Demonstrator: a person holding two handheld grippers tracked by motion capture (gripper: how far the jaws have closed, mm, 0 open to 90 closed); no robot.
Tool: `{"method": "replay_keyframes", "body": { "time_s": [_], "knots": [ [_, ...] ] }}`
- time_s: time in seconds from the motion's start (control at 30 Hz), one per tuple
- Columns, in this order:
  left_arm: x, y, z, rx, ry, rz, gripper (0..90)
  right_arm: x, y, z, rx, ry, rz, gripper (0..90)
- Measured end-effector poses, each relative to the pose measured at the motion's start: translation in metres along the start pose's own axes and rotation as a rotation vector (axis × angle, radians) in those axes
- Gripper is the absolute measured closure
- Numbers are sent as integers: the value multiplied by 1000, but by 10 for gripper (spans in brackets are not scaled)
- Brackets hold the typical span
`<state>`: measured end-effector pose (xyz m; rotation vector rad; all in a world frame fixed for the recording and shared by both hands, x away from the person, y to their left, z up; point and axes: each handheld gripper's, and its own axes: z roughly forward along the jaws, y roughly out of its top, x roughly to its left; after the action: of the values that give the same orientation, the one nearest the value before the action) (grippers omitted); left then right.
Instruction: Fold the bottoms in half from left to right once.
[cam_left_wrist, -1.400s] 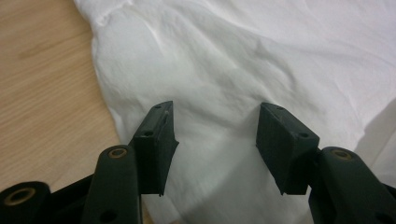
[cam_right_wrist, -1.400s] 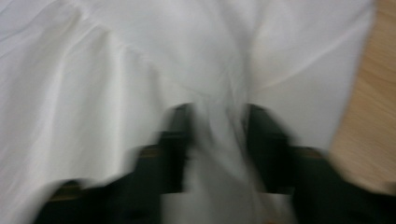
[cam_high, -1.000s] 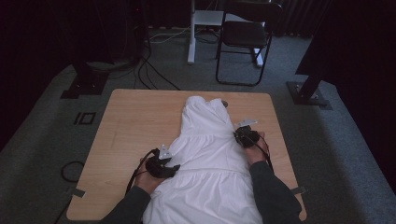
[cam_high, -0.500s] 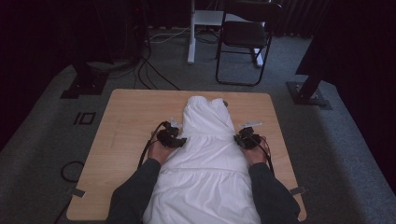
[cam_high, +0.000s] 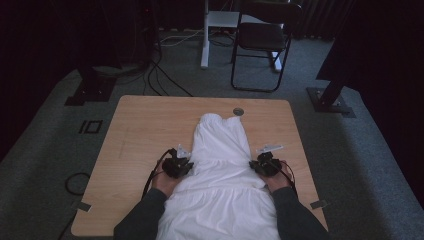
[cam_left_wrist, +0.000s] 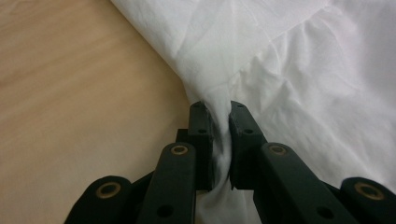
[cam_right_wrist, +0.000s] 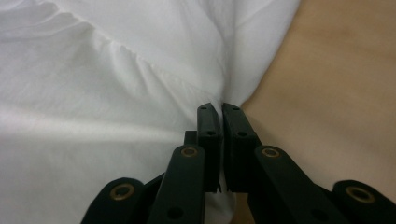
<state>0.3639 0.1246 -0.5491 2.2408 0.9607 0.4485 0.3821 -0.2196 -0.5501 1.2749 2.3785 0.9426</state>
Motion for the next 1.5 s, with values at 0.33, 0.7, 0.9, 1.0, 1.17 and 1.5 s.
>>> {"method": "replay_keyframes", "body": {
  "time_s": [0.33,0.7,0.9,1.0,1.17,1.5],
  "knots": [
    [-15,-8,-8,0,13,49,792,13,21,-35,-65,12,-102,602],
    [-13,-8,-7,-4,4,41,792,4,119,51,-84,117,-25,494],
    [-14,-10,-8,-9,8,46,795,2,120,51,-38,-7,-44,890],
    [-13,-10,-8,-12,2,39,796,-6,124,10,-169,-150,-24,895],
    [-19,-10,-9,-9,4,59,797,-29,104,28,-60,-193,32,887],
    [-14,-11,-18,2,-59,54,567,-38,81,61,-10,-136,106,816]
  ]
}}
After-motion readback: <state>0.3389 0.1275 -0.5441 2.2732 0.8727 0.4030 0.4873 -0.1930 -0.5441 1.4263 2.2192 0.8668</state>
